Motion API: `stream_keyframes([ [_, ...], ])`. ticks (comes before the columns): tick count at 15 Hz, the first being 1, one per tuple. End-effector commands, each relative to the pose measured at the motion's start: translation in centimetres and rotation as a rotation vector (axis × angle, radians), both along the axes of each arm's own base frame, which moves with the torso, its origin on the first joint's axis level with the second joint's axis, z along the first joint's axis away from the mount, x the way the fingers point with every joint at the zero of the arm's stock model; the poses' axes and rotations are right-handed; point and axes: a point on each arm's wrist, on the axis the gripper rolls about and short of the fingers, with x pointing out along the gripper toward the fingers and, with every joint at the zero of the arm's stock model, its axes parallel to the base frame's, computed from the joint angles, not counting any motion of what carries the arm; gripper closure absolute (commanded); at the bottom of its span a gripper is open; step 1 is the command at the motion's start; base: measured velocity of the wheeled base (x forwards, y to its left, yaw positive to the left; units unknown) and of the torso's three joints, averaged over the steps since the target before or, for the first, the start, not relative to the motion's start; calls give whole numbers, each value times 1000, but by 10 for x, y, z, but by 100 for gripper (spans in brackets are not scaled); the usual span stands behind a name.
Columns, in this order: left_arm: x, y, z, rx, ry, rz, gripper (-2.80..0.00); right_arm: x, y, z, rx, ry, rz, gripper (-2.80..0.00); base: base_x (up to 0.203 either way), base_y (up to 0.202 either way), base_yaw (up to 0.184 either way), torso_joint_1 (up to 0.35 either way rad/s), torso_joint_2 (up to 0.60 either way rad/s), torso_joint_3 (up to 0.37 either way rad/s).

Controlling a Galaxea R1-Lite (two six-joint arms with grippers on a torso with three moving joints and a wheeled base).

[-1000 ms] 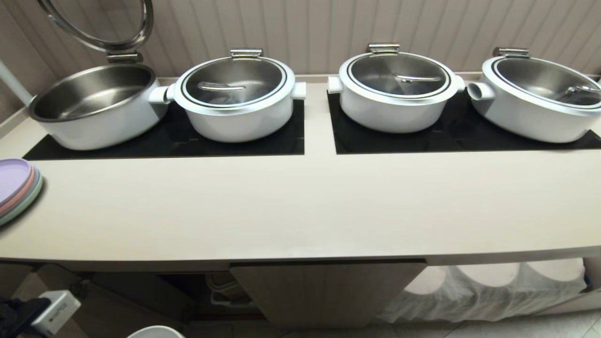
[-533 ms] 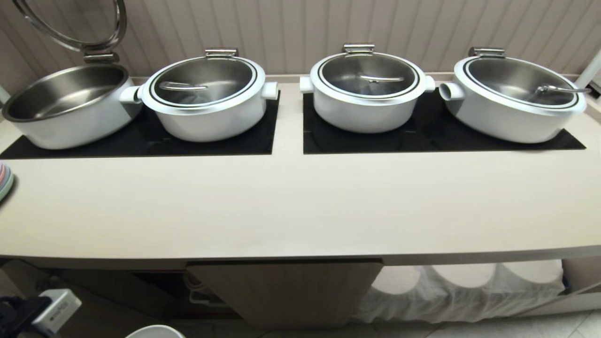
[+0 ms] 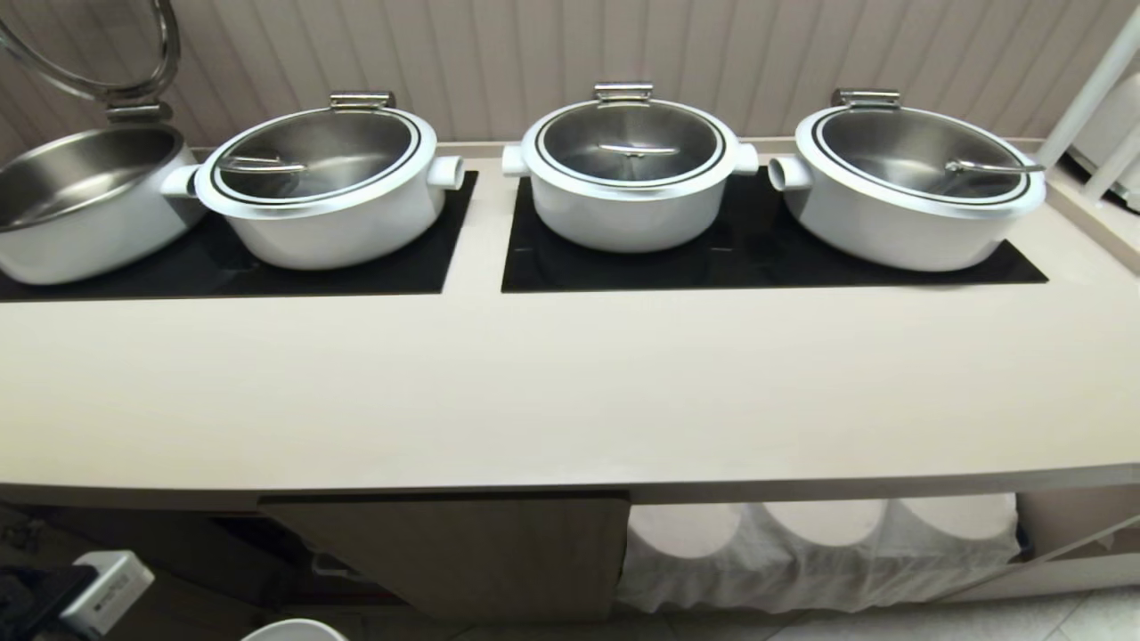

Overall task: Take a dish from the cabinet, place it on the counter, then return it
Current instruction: Place it on the table

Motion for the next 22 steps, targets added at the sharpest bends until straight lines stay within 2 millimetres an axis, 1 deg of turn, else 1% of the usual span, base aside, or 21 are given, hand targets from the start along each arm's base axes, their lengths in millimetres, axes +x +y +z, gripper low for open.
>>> stream_keyframes([
  [1, -1, 0, 2, -9, -16, -1, 0, 0, 0, 0, 0, -1, 1, 0, 0, -193, 5, 4, -4, 7],
  [4, 1, 0, 7, -16, -33, 2, 0, 0, 0, 0, 0, -1, 1, 0, 0, -116, -2, -1, 3, 2],
  [8, 3, -1, 12, -23, -50, 0, 0, 0, 0, 0, 0, -1, 1, 0, 0, 0, 0, 0, 0, 0],
  [12, 6, -2, 22, -36, -85, 2, 0, 0, 0, 0, 0, -1, 1, 0, 0, 0, 0, 0, 0, 0],
  [16, 13, -5, 29, -40, -94, 6, 0, 0, 0, 0, 0, -1, 0, 0, 0, 0, 0, 0, 0, 0],
  [19, 31, -12, 39, -36, -80, 9, 0, 0, 0, 0, 0, -1, 0, 0, 0, 0, 0, 0, 0, 0],
  [22, 65, -24, 51, -32, -52, 22, 0, 0, 0, 0, 0, -1, 0, 0, 0, 0, 0, 0, 0, 0],
])
